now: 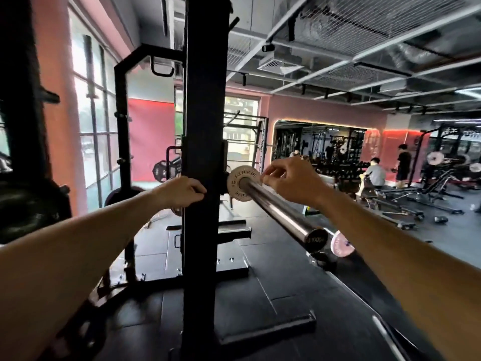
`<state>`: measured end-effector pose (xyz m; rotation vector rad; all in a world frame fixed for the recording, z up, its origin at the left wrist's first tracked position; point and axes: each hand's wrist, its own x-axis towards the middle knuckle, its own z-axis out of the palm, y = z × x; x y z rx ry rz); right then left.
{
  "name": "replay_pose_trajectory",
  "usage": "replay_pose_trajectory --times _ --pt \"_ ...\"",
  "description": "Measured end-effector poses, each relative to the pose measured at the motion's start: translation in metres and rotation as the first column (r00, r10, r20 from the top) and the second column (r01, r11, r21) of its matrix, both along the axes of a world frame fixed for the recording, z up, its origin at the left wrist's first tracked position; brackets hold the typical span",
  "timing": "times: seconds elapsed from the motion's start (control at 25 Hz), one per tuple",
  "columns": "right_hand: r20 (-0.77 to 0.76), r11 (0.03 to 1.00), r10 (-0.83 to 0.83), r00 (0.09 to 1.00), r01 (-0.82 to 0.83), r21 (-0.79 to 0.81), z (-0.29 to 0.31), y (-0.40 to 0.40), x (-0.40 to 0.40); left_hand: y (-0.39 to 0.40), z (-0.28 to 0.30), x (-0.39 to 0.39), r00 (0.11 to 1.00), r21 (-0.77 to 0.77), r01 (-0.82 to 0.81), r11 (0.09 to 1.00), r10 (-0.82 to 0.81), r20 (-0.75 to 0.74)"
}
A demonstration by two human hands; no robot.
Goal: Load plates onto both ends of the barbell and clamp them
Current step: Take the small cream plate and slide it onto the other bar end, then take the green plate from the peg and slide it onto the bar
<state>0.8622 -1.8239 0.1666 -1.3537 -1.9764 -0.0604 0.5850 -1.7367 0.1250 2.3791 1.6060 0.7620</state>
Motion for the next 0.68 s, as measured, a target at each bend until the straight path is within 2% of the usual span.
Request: replay_pose_trajectory --times 0.12,0.32,0.56,0.68 --pt "0.009 0.994 0.097 0.995 -0.096 -0.053 -0.013 -0.028 -0.053 -0.053 -0.008 -0.059 0.996 -0.032 -0.017 0.999 0.014 -0.093" --pt "0.012 0.949 0.197 0.980 -0.188 -0.253 -0.036 -0.058 -0.125 -0.121 -0.011 -0.139 0.981 -0.042 -0.166 0.985 0.161 -0.105" --pt "0.028 0.893 0.304 0.952 -0.274 -0.356 -0.056 -0.051 -0.214 -0.166 -0.032 -0.247 0.928 -0.095 -0.357 0.929 0.340 -0.154" --pt "0.005 0.853 0.365 0.931 -0.333 -0.402 -0.066 -0.039 -0.269 -0.180 -0.035 -0.301 0.907 -0.092 -0.415 0.905 0.404 -0.118"
